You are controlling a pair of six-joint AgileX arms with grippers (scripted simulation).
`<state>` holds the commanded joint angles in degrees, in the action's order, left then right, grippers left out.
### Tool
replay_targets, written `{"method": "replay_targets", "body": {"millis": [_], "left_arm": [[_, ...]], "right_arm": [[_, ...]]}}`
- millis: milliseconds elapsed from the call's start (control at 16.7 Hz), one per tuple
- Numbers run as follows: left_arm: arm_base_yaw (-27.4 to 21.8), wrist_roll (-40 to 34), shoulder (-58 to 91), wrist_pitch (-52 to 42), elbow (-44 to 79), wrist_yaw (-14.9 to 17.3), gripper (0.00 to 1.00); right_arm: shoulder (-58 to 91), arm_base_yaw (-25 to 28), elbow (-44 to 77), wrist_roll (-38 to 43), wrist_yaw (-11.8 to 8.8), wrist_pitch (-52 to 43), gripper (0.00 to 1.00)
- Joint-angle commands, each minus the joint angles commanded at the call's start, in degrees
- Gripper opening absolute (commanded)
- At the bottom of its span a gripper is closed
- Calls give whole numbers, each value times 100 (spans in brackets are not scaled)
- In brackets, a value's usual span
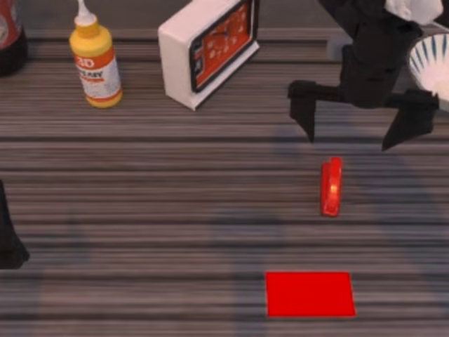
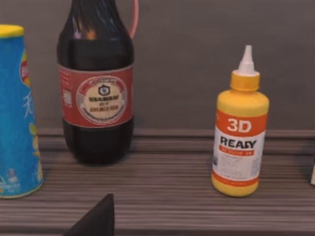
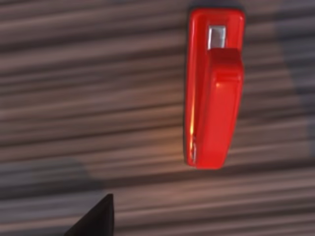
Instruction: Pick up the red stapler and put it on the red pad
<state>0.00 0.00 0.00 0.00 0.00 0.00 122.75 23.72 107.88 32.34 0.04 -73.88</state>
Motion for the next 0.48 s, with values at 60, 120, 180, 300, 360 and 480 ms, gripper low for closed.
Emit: {"method": "replay_targets", "body": {"millis": [60, 120, 180, 300, 360, 480], "left_arm": [[0, 0, 0, 0, 0, 0, 100], [0, 0, 0, 0, 0, 0, 100], [0, 0, 0, 0, 0, 0, 100], [0, 0, 0, 0, 0, 0, 100], [0, 0, 0, 0, 0, 0, 100], [0, 0, 0, 0, 0, 0, 100]], "right_arm": [[128, 26, 133, 37, -2, -74, 100], [202, 41, 209, 57, -3, -114, 100], [221, 44, 227, 63, -3, -124, 100], [221, 44, 227, 63, -3, -124, 100], [221, 44, 227, 63, -3, -124, 100], [213, 15, 196, 55, -4, -94, 100]]}}
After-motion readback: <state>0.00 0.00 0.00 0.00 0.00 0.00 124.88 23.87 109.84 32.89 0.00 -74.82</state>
